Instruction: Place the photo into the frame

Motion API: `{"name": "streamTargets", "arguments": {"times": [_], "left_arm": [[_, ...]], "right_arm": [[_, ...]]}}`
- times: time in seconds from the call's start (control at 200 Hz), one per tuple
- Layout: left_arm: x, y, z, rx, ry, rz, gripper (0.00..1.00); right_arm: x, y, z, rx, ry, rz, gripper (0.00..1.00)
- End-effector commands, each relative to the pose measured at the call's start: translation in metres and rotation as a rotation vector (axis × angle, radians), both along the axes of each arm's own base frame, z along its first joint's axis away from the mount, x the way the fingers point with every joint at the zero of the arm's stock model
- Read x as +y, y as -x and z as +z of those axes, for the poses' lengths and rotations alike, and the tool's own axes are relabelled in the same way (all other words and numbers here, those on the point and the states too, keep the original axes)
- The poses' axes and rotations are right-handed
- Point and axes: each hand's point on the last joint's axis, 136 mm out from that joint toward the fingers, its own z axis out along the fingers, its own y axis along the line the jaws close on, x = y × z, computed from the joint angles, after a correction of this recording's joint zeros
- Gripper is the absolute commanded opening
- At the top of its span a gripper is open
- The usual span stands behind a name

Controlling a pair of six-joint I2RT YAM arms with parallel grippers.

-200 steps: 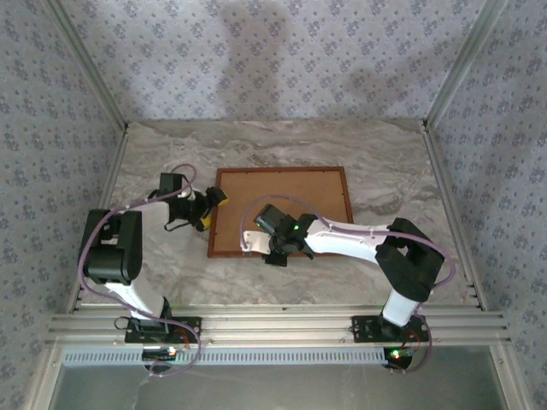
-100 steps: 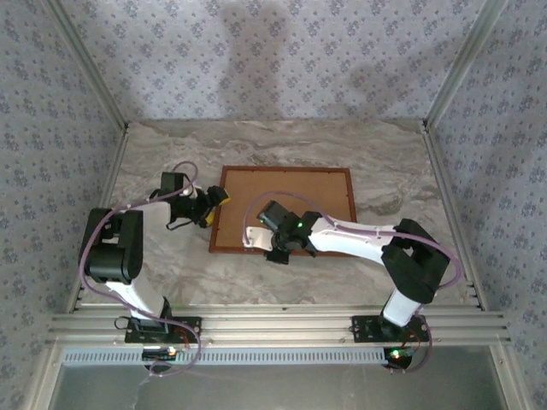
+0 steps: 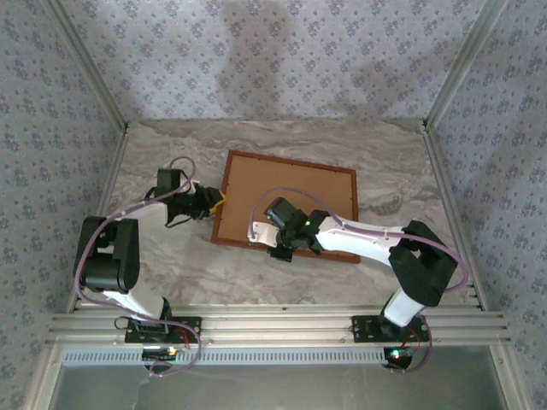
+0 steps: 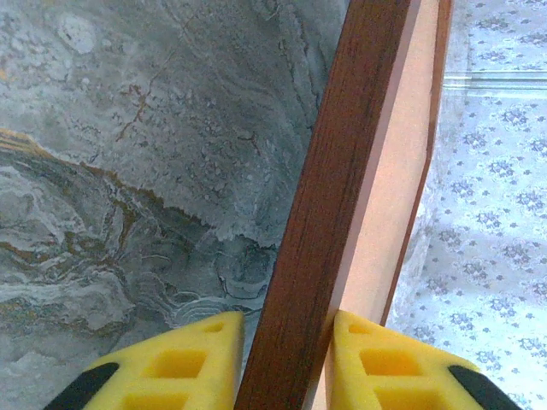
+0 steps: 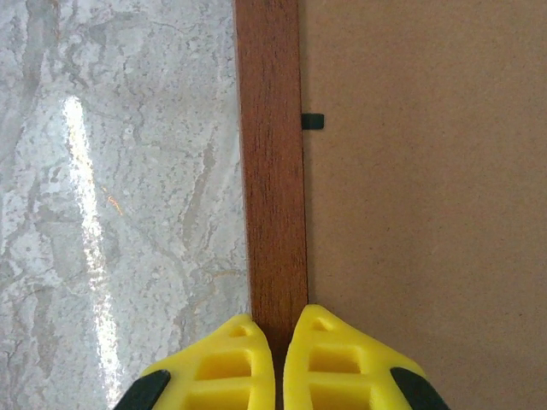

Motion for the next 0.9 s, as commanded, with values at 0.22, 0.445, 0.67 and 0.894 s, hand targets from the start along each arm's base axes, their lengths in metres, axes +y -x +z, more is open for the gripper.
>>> {"name": "streamTargets", "arguments": {"times": [0.22, 0.445, 0.67, 0.894], "left_arm": [[-0.014, 0.018, 0.016, 0.053, 0.057, -0.040, 0.15], [-0.013, 0.014, 0.013, 0.082, 0.068, -0.008, 0.14], [-0.015, 0.013, 0.015, 0.089, 0.076, -0.005, 0.14], [-0.014, 0.012, 0.016, 0.092, 0.080, 0.009, 0.14]], "right_arm": [[0.016, -0.019, 0.006, -0.136, -0.056, -0.073, 0.33], [0.008, -0.029, 0.009, -0.342, -0.008, -0.136, 0.57], [-0.001, -0.038, 0.005, -0.612, 0.099, -0.167, 0.60], [-0.008, -0.045, -0.005, -0.729, 0.177, -0.217, 0.59]]}}
